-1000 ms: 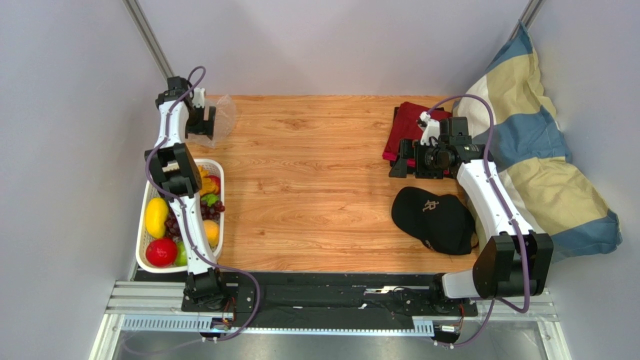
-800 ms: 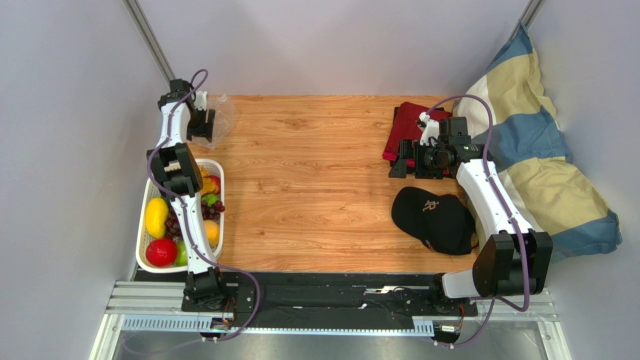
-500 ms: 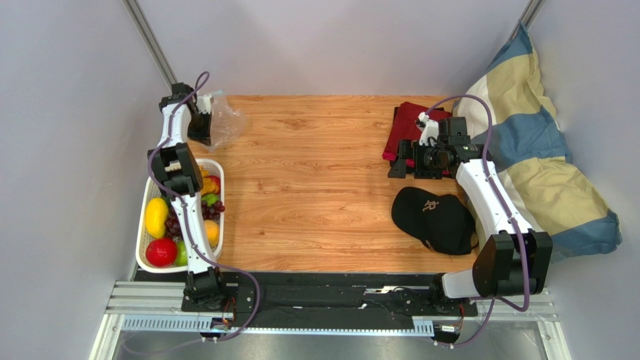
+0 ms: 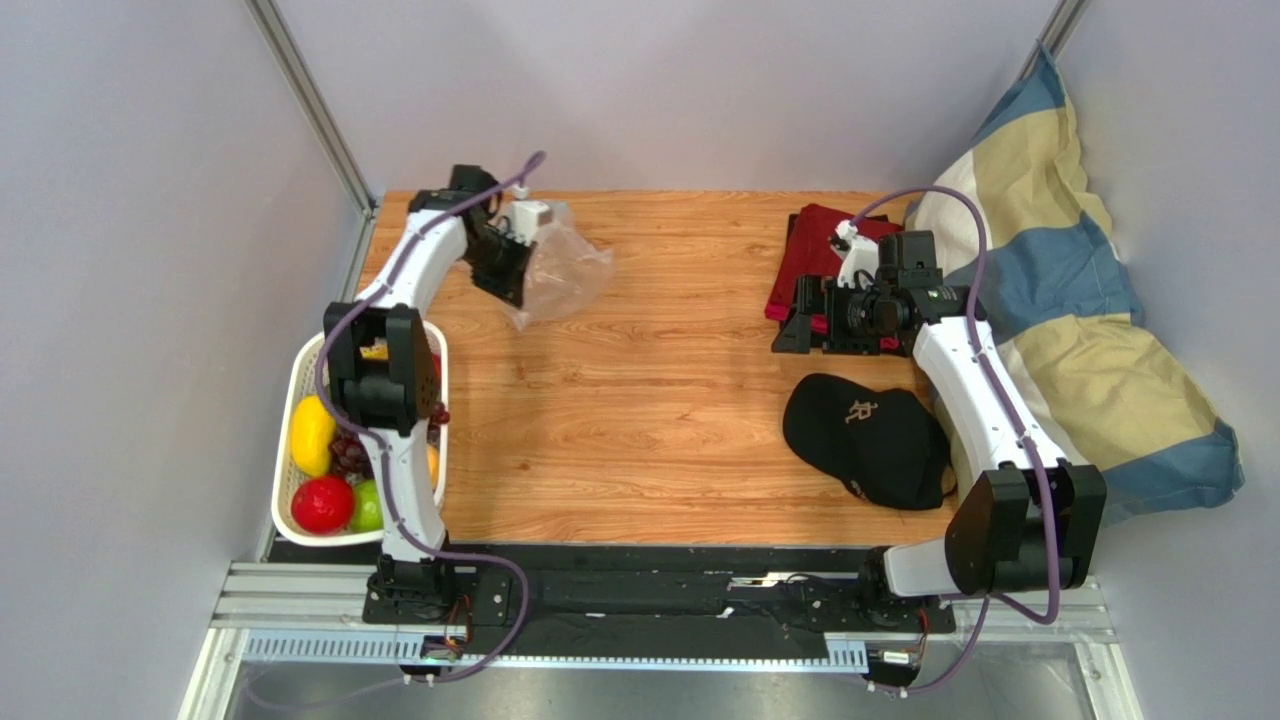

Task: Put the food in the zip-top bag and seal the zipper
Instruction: Pick up the zipper food storage bag at the corner of the board.

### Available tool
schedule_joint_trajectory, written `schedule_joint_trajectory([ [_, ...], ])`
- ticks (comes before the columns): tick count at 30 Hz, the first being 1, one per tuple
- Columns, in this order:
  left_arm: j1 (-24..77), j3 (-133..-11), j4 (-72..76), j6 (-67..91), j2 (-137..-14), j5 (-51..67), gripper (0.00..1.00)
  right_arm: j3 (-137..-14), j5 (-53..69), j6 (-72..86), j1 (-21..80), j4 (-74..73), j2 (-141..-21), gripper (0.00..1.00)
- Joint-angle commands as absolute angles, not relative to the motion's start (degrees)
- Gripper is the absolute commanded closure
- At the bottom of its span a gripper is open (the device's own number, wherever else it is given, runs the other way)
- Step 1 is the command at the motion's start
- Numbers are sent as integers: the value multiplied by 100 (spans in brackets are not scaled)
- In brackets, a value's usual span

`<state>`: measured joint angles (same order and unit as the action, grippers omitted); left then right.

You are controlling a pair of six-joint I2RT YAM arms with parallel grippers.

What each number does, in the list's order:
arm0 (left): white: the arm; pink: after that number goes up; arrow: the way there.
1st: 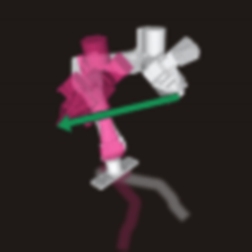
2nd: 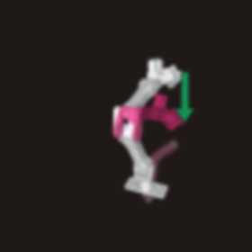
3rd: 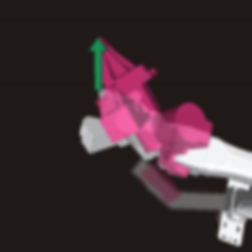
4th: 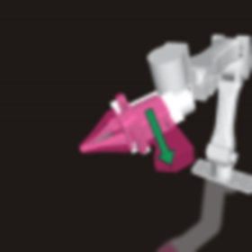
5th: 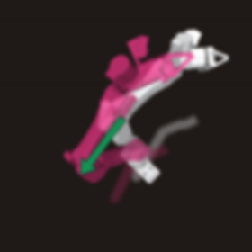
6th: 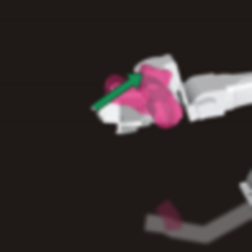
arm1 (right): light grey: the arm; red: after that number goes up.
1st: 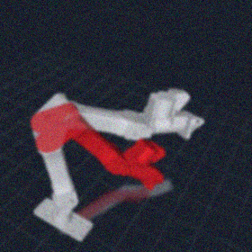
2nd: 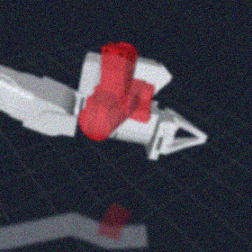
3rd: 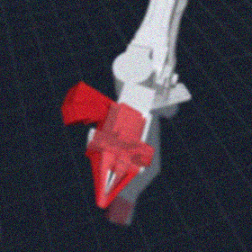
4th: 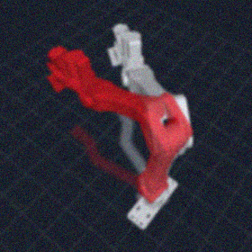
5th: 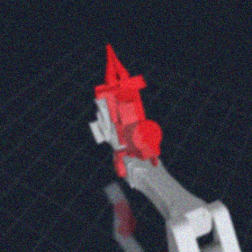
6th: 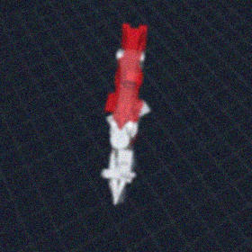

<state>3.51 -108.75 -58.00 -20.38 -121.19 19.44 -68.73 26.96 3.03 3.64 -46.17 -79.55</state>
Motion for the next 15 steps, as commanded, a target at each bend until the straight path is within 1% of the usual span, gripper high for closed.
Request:
schedule_joint_trajectory([
  [1, 1079, -9986, -5695, -2216, -10961, 2451, 100, -7303, 3067, 430, 378, -4412, -7989, 0],
  [6, 1871, -8844, -5424, -2153, -9916, 2663, 100, -7479, 3611, 825, 395, -4070, -8165, 0],
  [9, 2416, -8097, -4968, -2425, -9134, 2400, 100, -7620, 4103, 1238, 387, -3877, -8384, 0],
  [11, 2784, -7606, -4712, -2601, -8582, 2023, 100, -7638, 4532, 1588, 430, -3754, -8516, 0],
  [13, 2970, -7340, -4378, -2838, -8263, 1690, 100, -7568, 4754, 1783, 535, -3525, -8569, 0],
  [15, 3137, -7111, -4237, -2944, -7990, 1617, 100, -7340, 5053, 2099, 693, -3193, -8613, 0],
])
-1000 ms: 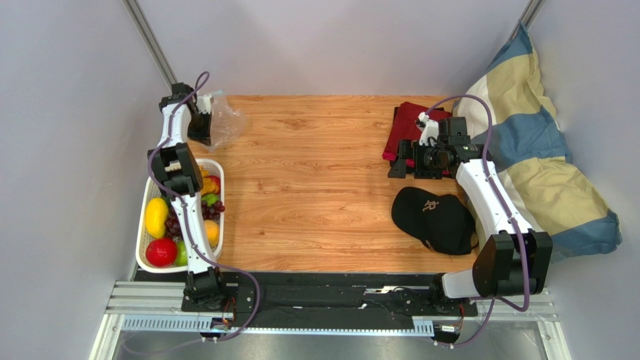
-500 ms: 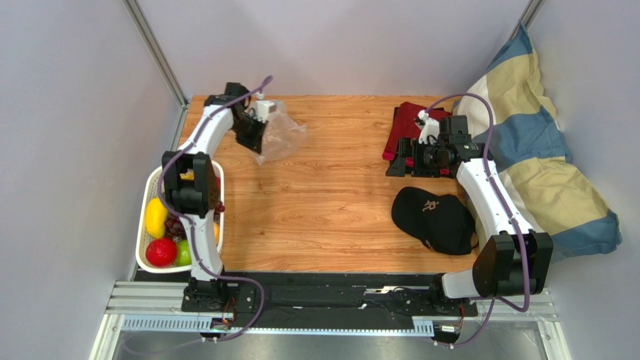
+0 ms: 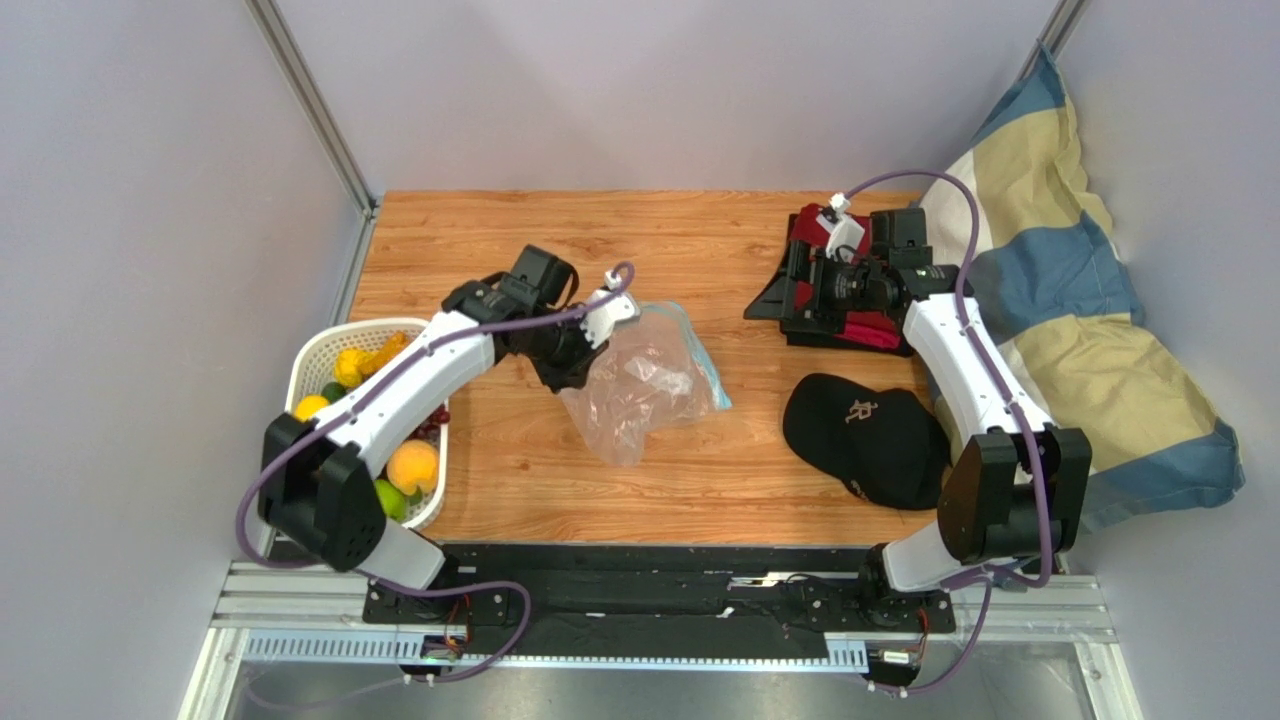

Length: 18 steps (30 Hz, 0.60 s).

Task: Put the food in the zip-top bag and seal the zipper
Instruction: Pick up the zipper food storage bag at the corner of the board, then open the zipper of the food storage bag.

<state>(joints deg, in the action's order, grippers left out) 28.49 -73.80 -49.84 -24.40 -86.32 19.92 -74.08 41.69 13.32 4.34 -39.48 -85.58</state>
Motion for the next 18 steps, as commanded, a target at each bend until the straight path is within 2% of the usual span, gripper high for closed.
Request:
schedule_joint_trajectory([
  [1, 3190, -7076, -4236, -2979, -7937, 1626, 100, -7243, 5132, 2135, 764, -3095, -8613, 0],
  [8, 3454, -6627, -3727, -3296, -7427, 1301, 100, -6961, 6070, 2513, 1213, -2637, -8964, 0],
  [14, 3454, -6592, -3665, -3182, -7462, 1169, 100, -6926, 6661, 2750, 1476, -2427, -9027, 8],
  [15, 3463, -6566, -3630, -3147, -7453, 1143, 100, -6891, 6680, 2768, 1581, -2382, -8992, 19],
  [17, 3463, -6513, -3569, -3112, -7409, 1116, 100, -6820, 6715, 2769, 1678, -2277, -8912, 34],
  [18, 3463, -6495, -3560, -3068, -7400, 1081, 100, -6812, 6715, 2760, 1731, -2242, -8877, 47],
])
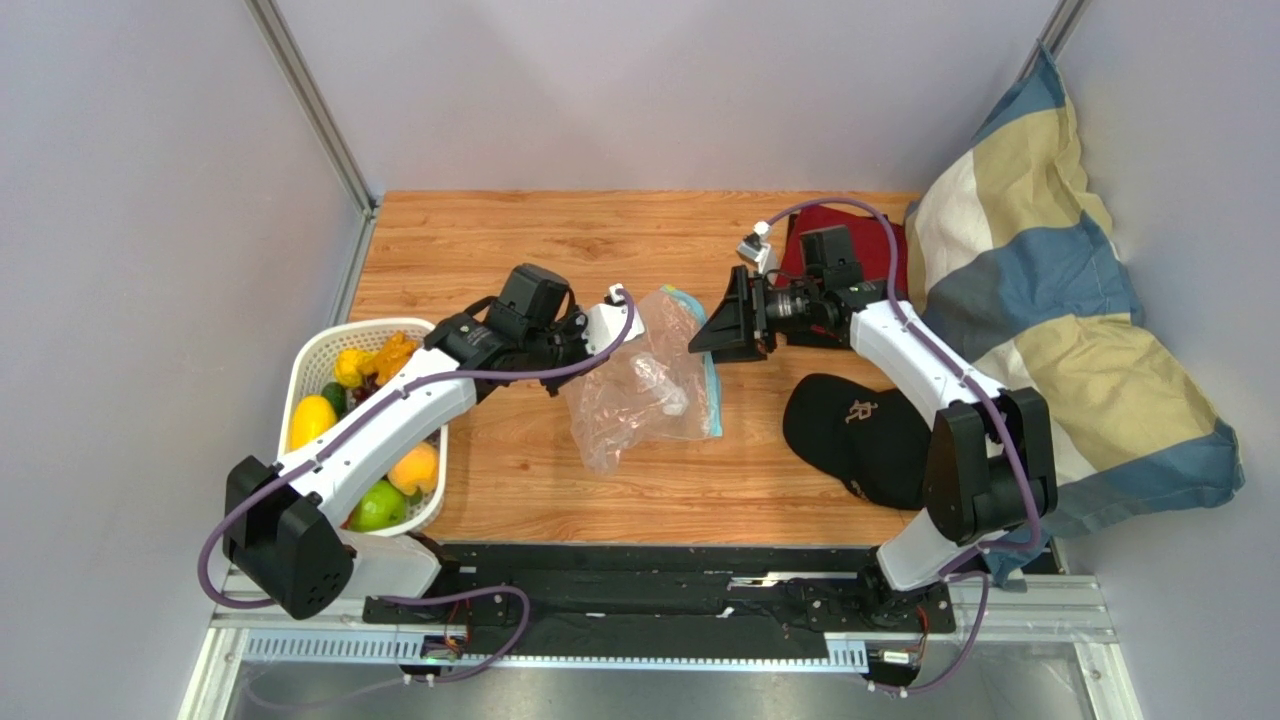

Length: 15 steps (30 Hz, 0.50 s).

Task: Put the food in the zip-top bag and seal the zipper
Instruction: Open the zipper of the food storage bag.

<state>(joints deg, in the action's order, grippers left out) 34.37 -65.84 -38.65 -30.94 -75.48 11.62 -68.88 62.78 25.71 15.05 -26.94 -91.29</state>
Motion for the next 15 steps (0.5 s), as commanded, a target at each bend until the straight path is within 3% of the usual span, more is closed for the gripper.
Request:
schedule_joint_trajectory([
  [1, 3463, -6443, -3560, -3041, -7357, 1064, 100, -6812, 6706, 2751, 1731, -2224, -8842, 53],
  [2, 3463, -6416, -3551, -3024, -7322, 1072, 100, -6838, 6706, 2681, 1731, -2232, -8772, 59],
  [3, 3463, -6381, -3551, -2980, -7295, 1090, 100, -6873, 6706, 2594, 1731, -2259, -8737, 76],
  [5, 3454, -6372, -3638, -2910, -7172, 1107, 100, -7126, 6549, 2052, 1723, -2712, -8658, 96],
  [7, 3463, -6555, -3822, -2699, -7085, 1081, 96, -7364, 6242, 1471, 1723, -3179, -8631, 100],
  [9, 3437, -6767, -4209, -2427, -7049, 846, 78, -7812, 5943, 464, 1723, -4014, -8587, 100],
  [10, 3393, -6976, -4358, -2182, -6971, 818, 52, -7970, 5689, 135, 1731, -4260, -8570, 100],
  [12, 3061, -7180, -4701, -1883, -6839, 983, 28, -8347, 5424, -838, 1731, -4903, -8500, 100],
  [15, 2612, -7715, -5132, -1250, -6584, 1545, 16, -8752, 5098, -1954, 1740, -5465, -8385, 100],
])
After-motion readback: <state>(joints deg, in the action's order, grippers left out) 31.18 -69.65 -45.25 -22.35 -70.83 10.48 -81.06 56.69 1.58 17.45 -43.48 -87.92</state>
